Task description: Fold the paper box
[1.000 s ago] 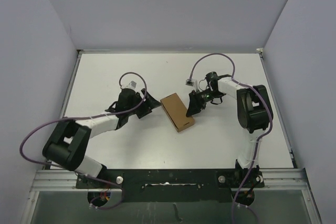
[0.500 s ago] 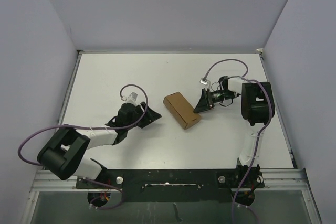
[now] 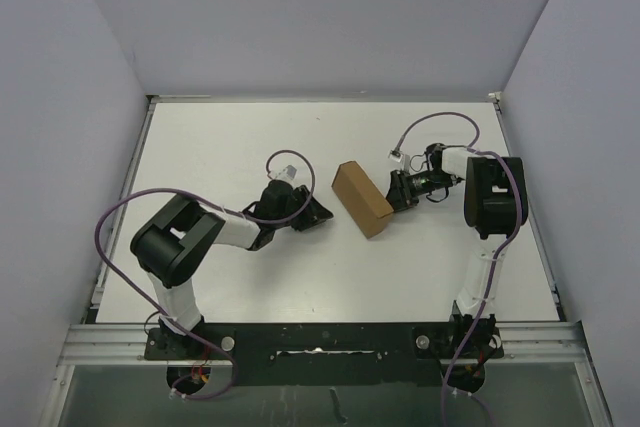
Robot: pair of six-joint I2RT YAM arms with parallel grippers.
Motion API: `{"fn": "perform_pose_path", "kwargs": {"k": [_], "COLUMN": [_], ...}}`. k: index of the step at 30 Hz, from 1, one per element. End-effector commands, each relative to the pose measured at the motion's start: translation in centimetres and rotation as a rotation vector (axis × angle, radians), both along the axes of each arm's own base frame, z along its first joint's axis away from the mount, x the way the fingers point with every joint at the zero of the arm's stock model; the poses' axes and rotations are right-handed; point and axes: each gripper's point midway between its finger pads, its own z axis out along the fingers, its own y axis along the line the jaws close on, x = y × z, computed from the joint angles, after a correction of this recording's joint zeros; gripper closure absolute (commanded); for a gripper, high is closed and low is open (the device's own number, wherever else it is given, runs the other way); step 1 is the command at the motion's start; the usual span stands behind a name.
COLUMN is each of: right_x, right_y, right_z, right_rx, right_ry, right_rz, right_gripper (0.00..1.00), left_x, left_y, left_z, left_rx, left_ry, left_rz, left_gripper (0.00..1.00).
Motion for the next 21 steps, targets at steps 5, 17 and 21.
{"fn": "perform_pose_path", "kwargs": {"k": [5,17,21], "right_x": [2.6,3.7,1.2], "right_y": [-2.7,-3.5,0.7], "right_z": [1.2,5.3,4.0], "right_rx": [-0.222,-0.24,-0.063], "right_ry": [-0.219,-0.418,-0.231], "right_rz": [-0.008,-0.041,0.043], "right_gripper": [0.73,0.78,0.88], "left_x": [2.4,4.0,5.1], "left_y": [-3.2,-6.0,-8.2], "left_z": [3.0,6.2,8.0], "left_rx": [-0.014,-0.024,-0.028], "left_ry": [-0.104,-0.174,-0.207], "left_rz": [-0.059,-0.141,-0.19], "left_gripper": [0.68,0.68,0.68]}}
